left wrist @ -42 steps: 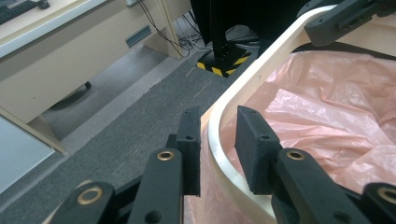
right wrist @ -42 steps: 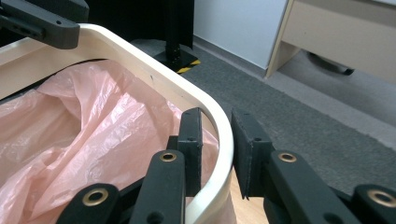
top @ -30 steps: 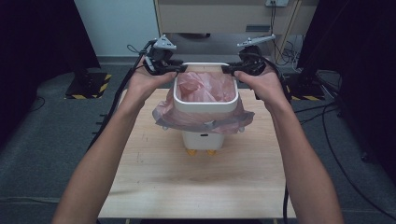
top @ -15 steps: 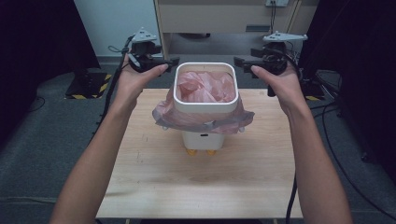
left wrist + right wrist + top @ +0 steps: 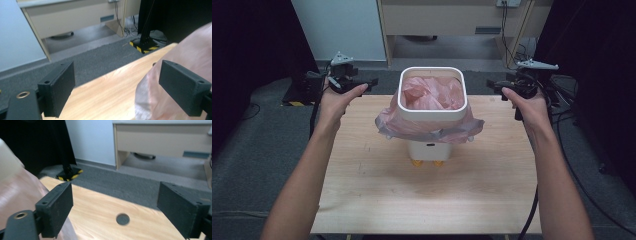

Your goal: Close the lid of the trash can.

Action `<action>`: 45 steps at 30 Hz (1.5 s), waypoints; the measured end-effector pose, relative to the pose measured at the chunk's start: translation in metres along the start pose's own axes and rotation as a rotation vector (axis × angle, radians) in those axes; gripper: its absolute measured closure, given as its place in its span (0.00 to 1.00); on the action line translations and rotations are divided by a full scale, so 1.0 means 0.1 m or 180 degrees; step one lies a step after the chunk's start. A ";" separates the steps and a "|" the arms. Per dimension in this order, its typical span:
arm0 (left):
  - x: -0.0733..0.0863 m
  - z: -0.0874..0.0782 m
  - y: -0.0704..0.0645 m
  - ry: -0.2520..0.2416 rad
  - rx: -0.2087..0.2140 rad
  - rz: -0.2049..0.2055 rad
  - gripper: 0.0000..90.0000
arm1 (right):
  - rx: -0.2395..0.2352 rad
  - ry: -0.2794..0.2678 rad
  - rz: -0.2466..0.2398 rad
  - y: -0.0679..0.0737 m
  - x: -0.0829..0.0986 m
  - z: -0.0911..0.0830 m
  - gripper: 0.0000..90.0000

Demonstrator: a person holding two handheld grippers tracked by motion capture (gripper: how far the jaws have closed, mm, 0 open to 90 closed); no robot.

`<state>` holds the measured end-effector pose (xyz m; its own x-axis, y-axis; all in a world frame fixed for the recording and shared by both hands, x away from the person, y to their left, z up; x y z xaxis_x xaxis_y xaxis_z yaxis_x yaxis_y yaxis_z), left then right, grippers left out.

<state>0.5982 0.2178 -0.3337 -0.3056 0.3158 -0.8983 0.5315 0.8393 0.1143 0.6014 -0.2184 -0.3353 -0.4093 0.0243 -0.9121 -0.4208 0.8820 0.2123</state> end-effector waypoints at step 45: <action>2.26 0.67 -0.13 0.1131 0.0176 -0.0232 0.09 | 0.0771 0.1110 0.0516 -0.86 2.11 0.66 0.14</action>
<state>0.5752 0.2486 -0.5669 -0.5944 0.3983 -0.6986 0.5372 0.8431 0.0236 0.6048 -0.2576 -0.5695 -0.7200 0.0477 -0.6923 -0.1443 0.9656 0.2165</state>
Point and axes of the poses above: each handheld gripper's, and its own axes: z roughly forward along the jaws, x roughly out of its underside, y roughly to its left, the point moved 9 cm from there along z, roughly forward along the jaws, and after that the axes turned 6 degrees about z, right-handed, at the moved point
